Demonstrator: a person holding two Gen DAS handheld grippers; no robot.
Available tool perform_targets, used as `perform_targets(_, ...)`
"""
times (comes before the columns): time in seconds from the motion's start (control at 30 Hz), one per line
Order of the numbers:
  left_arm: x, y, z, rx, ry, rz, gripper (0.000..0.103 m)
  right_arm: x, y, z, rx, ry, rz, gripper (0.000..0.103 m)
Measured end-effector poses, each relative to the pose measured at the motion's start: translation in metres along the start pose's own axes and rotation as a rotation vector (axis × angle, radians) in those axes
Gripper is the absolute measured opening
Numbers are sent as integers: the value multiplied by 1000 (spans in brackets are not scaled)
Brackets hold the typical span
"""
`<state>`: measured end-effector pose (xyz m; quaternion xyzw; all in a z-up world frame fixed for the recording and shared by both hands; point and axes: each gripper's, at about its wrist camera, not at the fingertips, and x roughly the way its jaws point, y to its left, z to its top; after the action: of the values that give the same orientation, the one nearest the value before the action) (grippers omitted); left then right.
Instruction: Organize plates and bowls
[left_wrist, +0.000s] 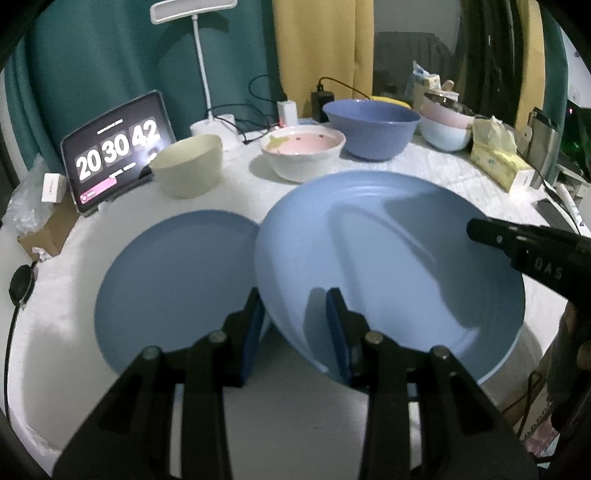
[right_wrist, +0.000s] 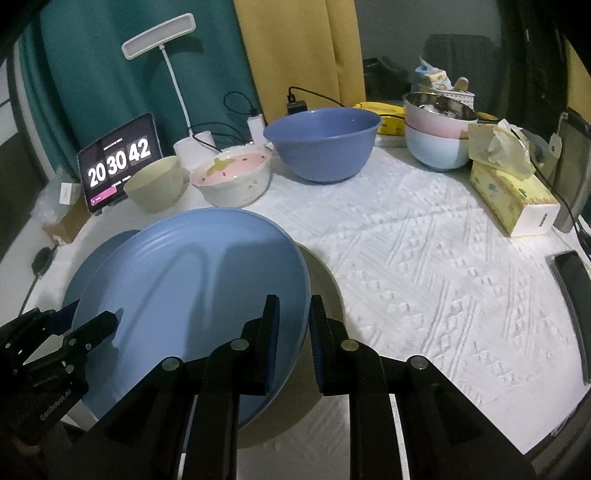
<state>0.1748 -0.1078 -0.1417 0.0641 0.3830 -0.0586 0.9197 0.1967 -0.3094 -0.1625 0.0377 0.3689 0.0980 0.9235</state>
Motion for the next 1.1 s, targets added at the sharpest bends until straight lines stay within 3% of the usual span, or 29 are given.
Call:
perform_targets(0.63, 26, -22, -2, 100, 76, 7, 38, 18, -23, -5, 56, 40, -24, 19)
perform_targets(0.77, 27, -20, -3, 94, 89, -5, 45, 21, -24, -5, 69, 50, -25, 19)
perform_targets(1.1, 14, -17, -3, 106, 49, -15, 50, 17, -19, -2, 57, 43, -37, 21)
